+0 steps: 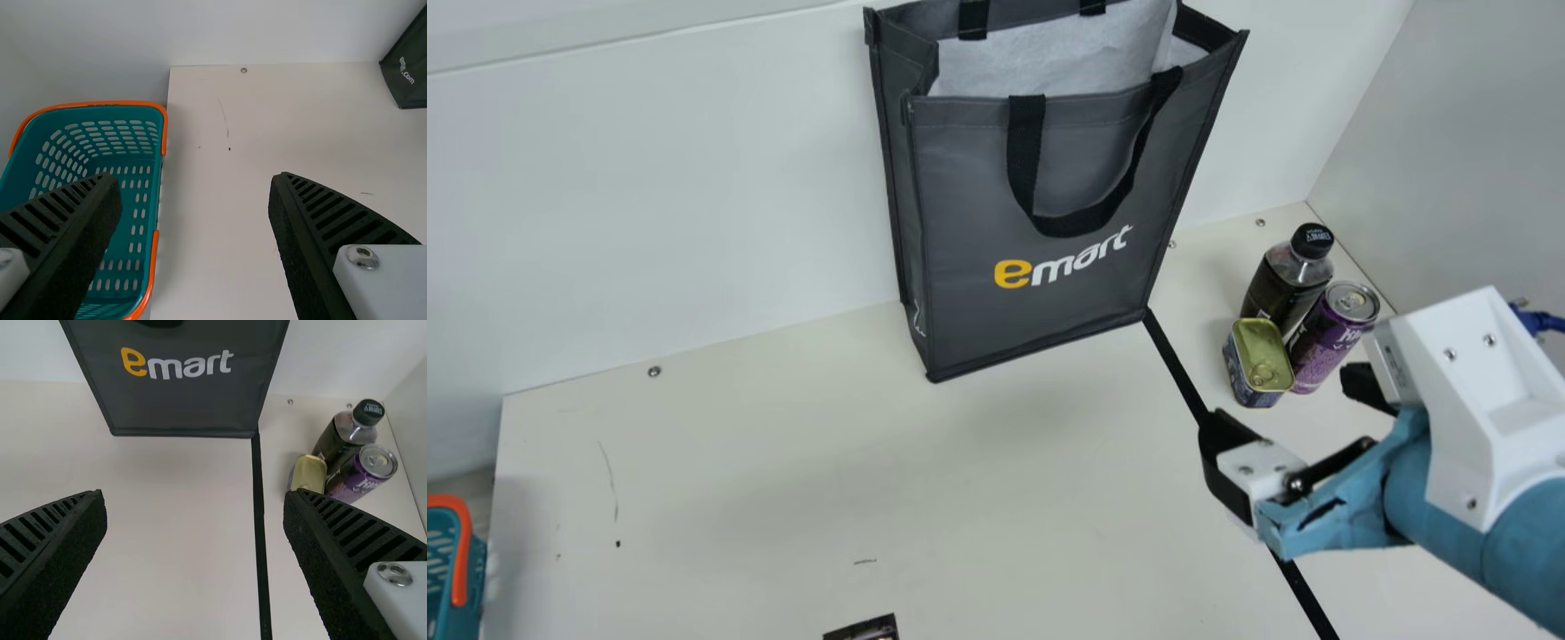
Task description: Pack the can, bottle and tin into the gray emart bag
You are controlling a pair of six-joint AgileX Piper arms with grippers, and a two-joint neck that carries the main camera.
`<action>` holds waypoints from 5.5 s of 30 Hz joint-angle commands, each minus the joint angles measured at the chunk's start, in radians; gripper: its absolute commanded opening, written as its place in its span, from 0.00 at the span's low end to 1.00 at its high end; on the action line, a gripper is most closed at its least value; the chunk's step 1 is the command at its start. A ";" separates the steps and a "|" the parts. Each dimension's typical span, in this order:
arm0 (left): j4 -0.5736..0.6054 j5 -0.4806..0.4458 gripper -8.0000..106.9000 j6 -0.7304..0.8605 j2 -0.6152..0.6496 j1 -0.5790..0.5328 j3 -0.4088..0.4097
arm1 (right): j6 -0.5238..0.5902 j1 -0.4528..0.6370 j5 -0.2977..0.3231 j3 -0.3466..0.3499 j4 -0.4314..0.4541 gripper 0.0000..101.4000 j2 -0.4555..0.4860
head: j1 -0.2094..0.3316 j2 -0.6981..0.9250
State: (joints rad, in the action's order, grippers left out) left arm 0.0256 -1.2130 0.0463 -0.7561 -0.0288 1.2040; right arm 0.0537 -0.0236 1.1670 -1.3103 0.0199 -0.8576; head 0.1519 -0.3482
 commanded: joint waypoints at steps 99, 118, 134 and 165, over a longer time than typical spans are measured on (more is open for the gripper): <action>0.000 0.000 0.85 0.000 0.000 0.000 0.000 | 1.089 0.116 0.053 -0.988 -0.447 0.90 -0.918 | 0.023 -0.001; 0.000 0.000 0.85 0.000 0.000 0.000 0.000 | 1.205 0.088 0.053 -0.963 -0.461 0.70 -1.006 | 0.023 -0.001; 0.000 0.000 0.85 0.000 0.000 0.000 0.000 | 1.238 0.097 0.053 -0.929 -0.486 0.00 -0.999 | 0.023 -0.001; 0.000 0.000 0.85 0.000 0.000 0.000 0.000 | 1.134 0.019 0.053 -0.775 -0.415 0.00 -0.729 | 0.023 -0.001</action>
State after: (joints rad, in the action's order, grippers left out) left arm 0.0256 -1.2130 0.0463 -0.7561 -0.0288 1.2040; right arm 1.1885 -0.0012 1.2204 -2.0917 -0.3970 -1.5959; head 0.1519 -0.3482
